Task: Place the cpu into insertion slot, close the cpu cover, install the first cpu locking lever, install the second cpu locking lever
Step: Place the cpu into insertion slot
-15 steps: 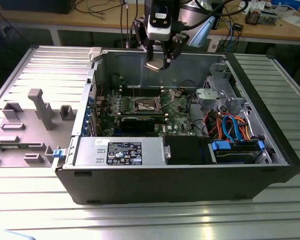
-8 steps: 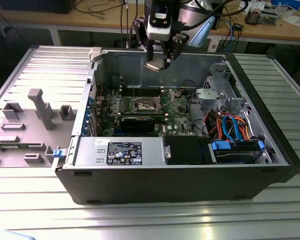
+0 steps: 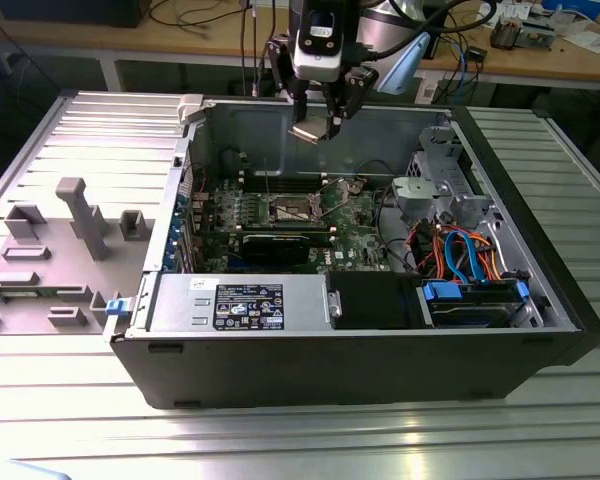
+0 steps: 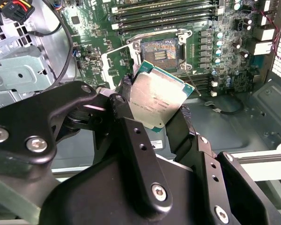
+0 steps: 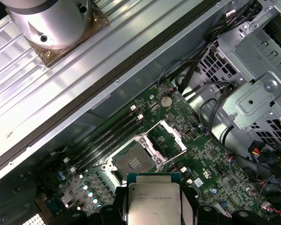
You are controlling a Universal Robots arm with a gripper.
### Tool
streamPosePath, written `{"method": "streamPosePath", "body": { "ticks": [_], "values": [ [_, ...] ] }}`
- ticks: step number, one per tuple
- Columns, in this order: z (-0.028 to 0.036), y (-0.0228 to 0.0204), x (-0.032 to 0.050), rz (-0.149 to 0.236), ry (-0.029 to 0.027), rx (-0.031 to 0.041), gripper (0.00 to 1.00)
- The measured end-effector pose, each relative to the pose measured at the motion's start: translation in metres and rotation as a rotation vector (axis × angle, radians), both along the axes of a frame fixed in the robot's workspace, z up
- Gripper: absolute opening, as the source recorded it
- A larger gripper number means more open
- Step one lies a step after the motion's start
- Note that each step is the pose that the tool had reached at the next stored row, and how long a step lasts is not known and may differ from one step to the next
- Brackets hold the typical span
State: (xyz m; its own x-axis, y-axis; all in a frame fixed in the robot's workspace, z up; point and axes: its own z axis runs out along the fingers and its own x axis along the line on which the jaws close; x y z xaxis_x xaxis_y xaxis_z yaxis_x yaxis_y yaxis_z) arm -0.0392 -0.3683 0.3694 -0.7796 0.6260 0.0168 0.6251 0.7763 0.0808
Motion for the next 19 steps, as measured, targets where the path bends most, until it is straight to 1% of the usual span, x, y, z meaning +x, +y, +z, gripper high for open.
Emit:
{"method": "streamPosePath", "body": {
  "ticks": [4, 7, 15, 19],
  "values": [
    [-0.0005, 0.0, 0.0, -0.05, 0.0001, -0.0005, 0.54],
    [-0.0006, 0.0, -0.0014, -0.054, 0.0001, -0.0006, 0.54],
    [-0.0006, 0.0, -0.0014, -0.056, 0.0001, -0.0005, 0.54],
    [-0.0007, 0.0, -0.0015, -0.088, 0.0001, -0.0006, 0.54]
  ]
}}
